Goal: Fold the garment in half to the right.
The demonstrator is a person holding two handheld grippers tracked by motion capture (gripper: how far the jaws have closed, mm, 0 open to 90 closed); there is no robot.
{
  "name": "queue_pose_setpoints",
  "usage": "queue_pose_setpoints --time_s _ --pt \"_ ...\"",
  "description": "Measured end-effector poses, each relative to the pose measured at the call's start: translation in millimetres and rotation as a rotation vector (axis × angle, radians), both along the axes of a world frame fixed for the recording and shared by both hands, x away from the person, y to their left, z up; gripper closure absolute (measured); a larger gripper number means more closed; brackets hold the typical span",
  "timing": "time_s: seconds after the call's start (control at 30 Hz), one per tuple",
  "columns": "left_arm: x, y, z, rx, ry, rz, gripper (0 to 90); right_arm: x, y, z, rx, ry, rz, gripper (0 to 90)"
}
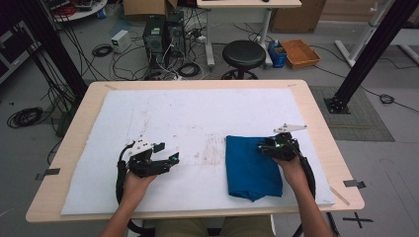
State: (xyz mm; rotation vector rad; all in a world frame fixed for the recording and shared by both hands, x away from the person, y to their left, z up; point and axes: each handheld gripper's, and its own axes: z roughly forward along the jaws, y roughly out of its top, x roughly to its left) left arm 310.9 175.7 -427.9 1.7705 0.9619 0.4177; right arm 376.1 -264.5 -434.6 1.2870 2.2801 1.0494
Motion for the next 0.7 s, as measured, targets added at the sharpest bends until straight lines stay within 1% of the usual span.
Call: queue_pose_setpoints --time_s 0.03,0.07,0.1,0.13,0.17,0.23,0.27,0.3,0.33,0.4,0.47,0.53,0.63,0.7 --pt "0.2 0.5 -0.1 0.000 -0.004 0.001 29.3 2.2 0.5 -3.4 -0.029 0.009 -0.005 55.3" --pt "0.3 1.3 -0.1 0.000 -0.004 0.000 29.2 3.4 -0.2 -6.6 -0.043 0.021 -0.006 55.1" --pt "0.6 2.2 -0.2 -0.003 -0.005 0.002 29.2 2.6 -2.2 -7.6 -0.029 0.011 -0.007 53.6" --pt "0.7 3.3 -0.2 -0.007 0.000 0.002 29.3 2.4 -4.5 -7.3 -0.037 0.002 -0.013 49.4" --pt "0.8 3.9 -0.2 -0.009 0.000 0.007 29.2 1.1 -6.7 -6.4 -0.032 0.001 -0.020 46.8" --pt "0.3 5.4 0.4 -0.010 -0.005 0.009 29.3 -3.0 -12.8 -2.4 -0.002 -0.008 -0.011 42.8" --pt "-0.1 6.0 1.0 -0.014 -0.008 0.008 29.2 -6.1 -16.1 0.4 0.017 -0.020 -0.005 40.1" --pt "-0.4 6.7 1.7 -0.017 -0.013 0.010 29.2 -9.6 -19.5 3.4 0.031 -0.041 0.001 37.7" --pt "-0.7 7.2 2.1 -0.021 -0.013 0.010 29.0 -14.6 -23.8 7.2 0.039 -0.072 0.006 34.2" --pt "0.0 9.5 3.2 -0.029 -0.013 0.007 28.7 -22.2 -30.4 11.6 0.047 -0.124 0.003 26.6" --pt "0.9 11.4 3.6 -0.037 -0.020 0.007 27.5 -31.2 -40.3 15.3 0.059 -0.183 0.011 21.8" --pt "1.9 13.5 4.2 -0.051 -0.025 0.013 26.6 -38.2 -47.7 17.0 0.078 -0.223 0.005 21.2" --pt "3.4 17.3 5.4 -0.057 -0.043 0.016 26.6 -50.5 -58.3 21.6 0.112 -0.268 -0.009 21.2" --pt "4.0 20.6 6.5 -0.058 -0.058 0.020 26.5 -60.1 -65.6 25.8 0.118 -0.298 -0.013 21.2"
